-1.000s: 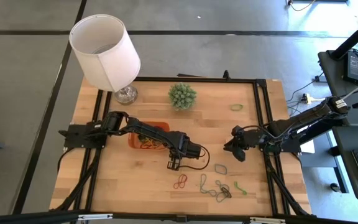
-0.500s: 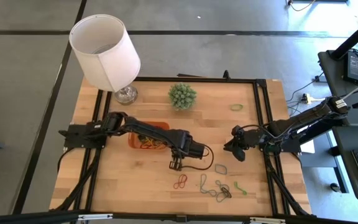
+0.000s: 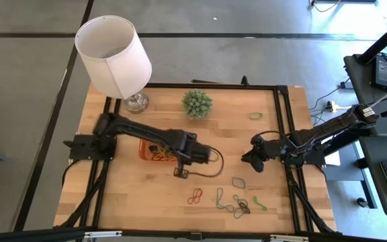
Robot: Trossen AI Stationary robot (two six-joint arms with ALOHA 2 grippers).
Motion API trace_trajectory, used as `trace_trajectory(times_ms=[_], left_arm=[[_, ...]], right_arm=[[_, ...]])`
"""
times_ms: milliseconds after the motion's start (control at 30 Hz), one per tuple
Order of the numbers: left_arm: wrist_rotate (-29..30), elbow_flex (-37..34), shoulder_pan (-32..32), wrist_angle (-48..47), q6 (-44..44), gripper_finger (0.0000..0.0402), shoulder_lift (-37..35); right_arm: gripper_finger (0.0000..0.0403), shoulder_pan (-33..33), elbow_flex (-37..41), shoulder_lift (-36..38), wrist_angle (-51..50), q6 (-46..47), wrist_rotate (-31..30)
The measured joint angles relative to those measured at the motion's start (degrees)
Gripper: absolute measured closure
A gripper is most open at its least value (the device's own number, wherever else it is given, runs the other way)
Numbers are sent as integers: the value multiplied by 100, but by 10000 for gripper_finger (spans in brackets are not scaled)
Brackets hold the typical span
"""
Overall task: Pick and place rubber bands into bin
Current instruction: Put the black rubber band into the orange bin, then put the green rubber band into the orange bin
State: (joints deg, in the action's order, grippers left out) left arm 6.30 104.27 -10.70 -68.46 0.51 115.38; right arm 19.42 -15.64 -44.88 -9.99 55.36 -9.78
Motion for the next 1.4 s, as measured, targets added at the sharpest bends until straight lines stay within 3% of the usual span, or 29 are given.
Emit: trace_trajectory(times_ms=[333, 600, 833, 1133, 1400], left_arm=[[20, -2983, 589, 1416, 22, 400, -2060], [5, -4340, 1232, 1963, 996, 400, -2830], [-29, -4717, 1663, 2251, 1942, 379, -2904], [-543, -4704, 2026, 2278, 2496, 322, -2975], [-679, -4668, 2074, 2038, 2157, 324, -4069]], right_arm=[[288, 0, 0, -9, 206, 513, -532], [288, -2, 0, -13, 344, 1293, -1073], [288, -2, 0, -42, 796, 1665, -1460], [288, -1, -2, -265, 1154, 1793, -1684], [288, -1, -2, -591, 1295, 1812, -1677]])
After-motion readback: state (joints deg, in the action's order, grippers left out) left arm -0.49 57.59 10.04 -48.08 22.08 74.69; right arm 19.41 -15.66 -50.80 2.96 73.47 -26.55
